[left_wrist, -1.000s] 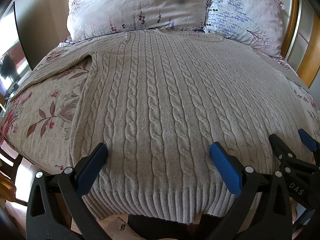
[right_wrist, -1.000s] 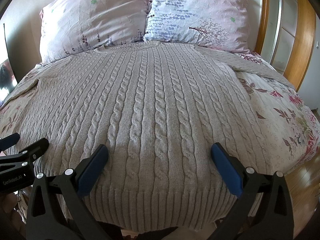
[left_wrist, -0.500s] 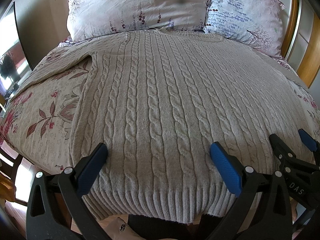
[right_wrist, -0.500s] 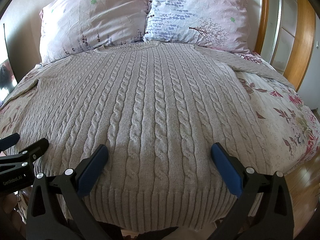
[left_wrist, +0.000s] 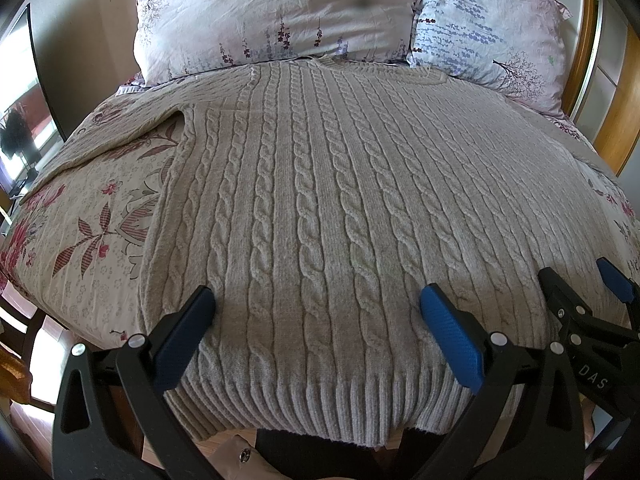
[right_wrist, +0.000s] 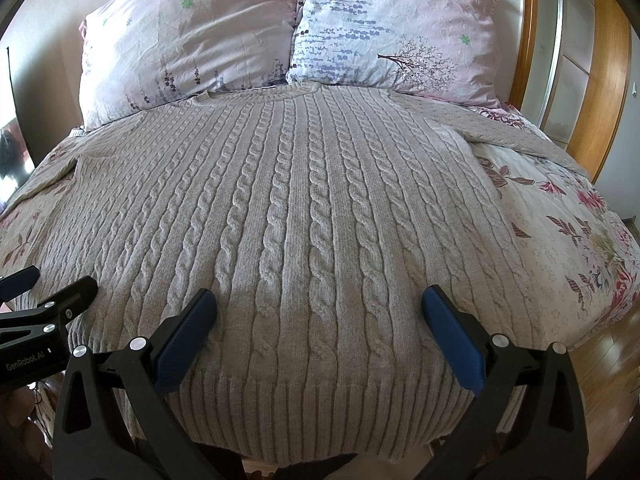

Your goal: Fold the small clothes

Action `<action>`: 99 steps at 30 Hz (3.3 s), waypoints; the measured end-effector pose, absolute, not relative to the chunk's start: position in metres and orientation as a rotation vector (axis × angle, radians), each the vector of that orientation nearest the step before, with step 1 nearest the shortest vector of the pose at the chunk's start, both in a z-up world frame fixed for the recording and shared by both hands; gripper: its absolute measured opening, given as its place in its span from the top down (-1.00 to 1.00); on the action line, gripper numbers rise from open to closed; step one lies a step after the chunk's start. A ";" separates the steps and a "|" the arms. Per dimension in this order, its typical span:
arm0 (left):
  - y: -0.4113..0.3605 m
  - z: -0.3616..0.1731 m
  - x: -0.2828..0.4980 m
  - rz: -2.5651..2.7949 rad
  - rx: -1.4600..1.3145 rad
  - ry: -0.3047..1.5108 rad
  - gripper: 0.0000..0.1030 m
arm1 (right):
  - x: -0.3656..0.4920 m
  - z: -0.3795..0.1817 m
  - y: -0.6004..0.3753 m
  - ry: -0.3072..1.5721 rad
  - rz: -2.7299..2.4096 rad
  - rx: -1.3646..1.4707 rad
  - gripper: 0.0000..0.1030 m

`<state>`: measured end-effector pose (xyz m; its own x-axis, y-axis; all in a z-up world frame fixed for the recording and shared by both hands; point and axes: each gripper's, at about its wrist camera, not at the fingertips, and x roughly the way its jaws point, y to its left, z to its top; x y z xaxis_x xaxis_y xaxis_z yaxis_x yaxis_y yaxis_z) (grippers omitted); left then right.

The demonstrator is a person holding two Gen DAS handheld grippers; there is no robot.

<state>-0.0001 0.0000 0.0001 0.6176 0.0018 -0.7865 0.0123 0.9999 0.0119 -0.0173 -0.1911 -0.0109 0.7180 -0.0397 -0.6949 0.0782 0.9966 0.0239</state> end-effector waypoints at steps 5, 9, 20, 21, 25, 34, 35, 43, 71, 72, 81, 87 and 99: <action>0.000 0.000 0.000 -0.006 0.017 0.905 -0.97 | -0.017 -0.011 -0.191 0.767 -0.065 0.053 -0.97; 0.000 0.000 0.000 -0.006 0.017 0.905 -0.97 | -0.017 -0.011 -0.191 0.767 -0.065 0.053 -0.97; 0.000 0.000 0.000 -0.006 0.017 0.904 -0.97 | -0.017 -0.011 -0.191 0.767 -0.065 0.053 -0.97; 0.000 0.000 0.000 -0.006 0.017 0.904 -0.97 | -0.017 -0.011 -0.191 0.767 -0.065 0.053 -0.97; 0.000 0.000 0.000 -0.006 0.017 0.905 -0.97 | -0.017 -0.010 -0.191 0.768 -0.065 0.053 -0.97; 0.003 0.002 0.003 -0.009 0.021 0.918 -0.97 | -0.013 -0.011 -0.193 0.786 -0.042 0.039 -0.97; 0.002 0.003 0.003 -0.010 0.023 0.923 -0.97 | -0.013 -0.010 -0.193 0.786 -0.039 0.038 -0.97; -0.001 0.004 0.017 -0.030 0.038 0.965 -0.97 | -0.007 -0.013 -0.199 0.745 0.086 -0.004 -0.97; 0.004 0.041 0.136 -0.081 0.016 0.852 -0.97 | 0.108 -0.017 -0.553 0.701 -0.395 0.942 0.15; 0.003 0.040 0.139 -0.084 0.020 0.855 -0.97 | 0.109 -0.019 -0.557 0.699 -0.407 0.950 0.19; -0.004 0.027 0.152 -0.128 0.006 0.887 -0.97 | 0.112 -0.023 -0.575 0.657 -0.498 0.945 0.44; 0.003 0.022 0.157 -0.179 -0.098 0.899 -0.97 | 0.123 -0.016 -0.569 0.656 -0.513 0.834 0.80; 0.006 0.023 0.157 -0.210 -0.122 0.850 -0.97 | 0.145 0.085 -0.425 0.484 -0.144 0.364 0.83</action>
